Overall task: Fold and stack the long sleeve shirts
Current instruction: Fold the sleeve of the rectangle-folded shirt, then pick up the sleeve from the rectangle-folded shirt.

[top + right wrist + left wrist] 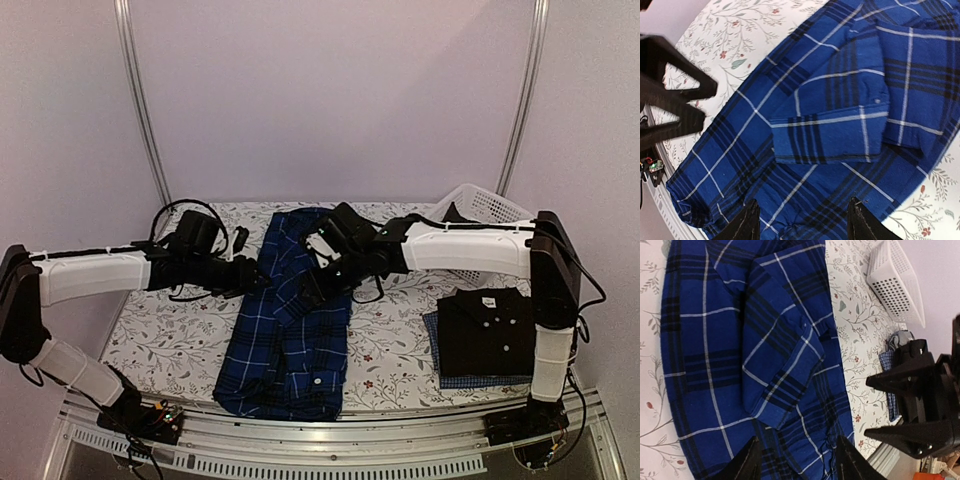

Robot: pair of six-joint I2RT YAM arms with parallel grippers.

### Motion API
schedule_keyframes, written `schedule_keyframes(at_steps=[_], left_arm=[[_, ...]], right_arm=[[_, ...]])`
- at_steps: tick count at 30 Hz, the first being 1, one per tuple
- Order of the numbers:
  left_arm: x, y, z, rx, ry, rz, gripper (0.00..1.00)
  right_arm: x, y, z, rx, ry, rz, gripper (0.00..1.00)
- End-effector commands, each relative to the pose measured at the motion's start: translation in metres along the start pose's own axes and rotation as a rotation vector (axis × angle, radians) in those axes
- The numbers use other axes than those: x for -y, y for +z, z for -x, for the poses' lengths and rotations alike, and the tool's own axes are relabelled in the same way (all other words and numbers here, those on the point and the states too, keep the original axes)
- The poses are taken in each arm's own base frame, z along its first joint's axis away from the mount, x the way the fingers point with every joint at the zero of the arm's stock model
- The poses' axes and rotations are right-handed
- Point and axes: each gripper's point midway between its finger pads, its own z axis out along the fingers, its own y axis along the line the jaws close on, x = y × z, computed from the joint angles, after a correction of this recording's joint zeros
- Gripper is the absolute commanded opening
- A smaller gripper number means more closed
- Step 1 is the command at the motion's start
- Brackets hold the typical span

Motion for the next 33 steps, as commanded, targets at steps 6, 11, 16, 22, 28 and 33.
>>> schedule_keyframes(at_steps=[6, 11, 16, 22, 28, 33], left_arm=[[0.024, 0.048, -0.023, -0.039, 0.198, 0.225, 0.5], [0.023, 0.08, -0.026, -0.067, 0.282, 0.361, 0.52], [0.013, 0.104, -0.034, -0.114, 0.353, 0.475, 0.54], [0.002, 0.126, -0.045, -0.176, 0.399, 0.538, 0.55], [-0.007, 0.135, -0.048, -0.198, 0.416, 0.58, 0.54], [-0.007, 0.134, -0.039, -0.18, 0.437, 0.614, 0.4]], right_arm=[[0.053, -0.04, 0.017, 0.185, 0.192, -0.121, 0.56], [0.065, -0.053, 0.011, 0.203, 0.221, -0.139, 0.57], [0.072, -0.06, 0.003, 0.215, 0.235, -0.159, 0.6], [0.077, -0.072, 0.003, 0.254, 0.249, -0.158, 0.63], [0.081, -0.074, 0.0, 0.259, 0.255, -0.156, 0.63], [0.079, -0.076, 0.001, 0.263, 0.254, -0.149, 0.63]])
